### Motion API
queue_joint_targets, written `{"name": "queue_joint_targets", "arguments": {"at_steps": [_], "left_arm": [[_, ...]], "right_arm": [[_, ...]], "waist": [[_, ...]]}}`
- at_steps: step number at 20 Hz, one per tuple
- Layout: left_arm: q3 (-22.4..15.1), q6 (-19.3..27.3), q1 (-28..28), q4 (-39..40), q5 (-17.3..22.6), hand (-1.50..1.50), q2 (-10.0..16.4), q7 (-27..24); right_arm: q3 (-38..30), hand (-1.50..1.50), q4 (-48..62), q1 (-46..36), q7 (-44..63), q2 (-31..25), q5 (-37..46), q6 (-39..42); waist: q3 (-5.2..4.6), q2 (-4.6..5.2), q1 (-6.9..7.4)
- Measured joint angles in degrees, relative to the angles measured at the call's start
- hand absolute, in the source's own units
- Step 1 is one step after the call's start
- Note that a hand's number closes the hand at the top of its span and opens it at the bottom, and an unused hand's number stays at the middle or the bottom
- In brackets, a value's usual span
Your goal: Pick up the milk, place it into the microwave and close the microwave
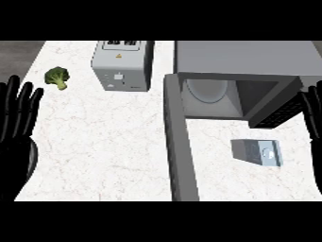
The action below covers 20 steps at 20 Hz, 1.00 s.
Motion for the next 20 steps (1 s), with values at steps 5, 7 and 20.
{"name": "queue_joint_targets", "arguments": {"at_steps": [5, 7, 20], "left_arm": [[3.0, 0.9, -0.8, 1.0, -0.9, -1.50, 1.0, -0.2], [4.0, 1.3, -0.4, 1.7, -0.4, -1.50, 1.0, 0.7], [3.0, -0.4, 14.4, -6.1, 2.6, -1.50, -2.7, 1.9]], "right_arm": [[2.2, -1.50, -3.6, 3.8, -4.4, 4.0, 5.0, -6.5], [4.2, -1.50, -4.3, 5.1, -6.9, 4.9, 4.1, -10.4], [27.3, -1.50, -3.4, 16.8, -22.9, 6.3, 2.4, -25.1]], "waist": [[0.43, 0.63, -1.41], [0.54, 0.71, -1.57], [0.61, 0.80, -1.53]]}}
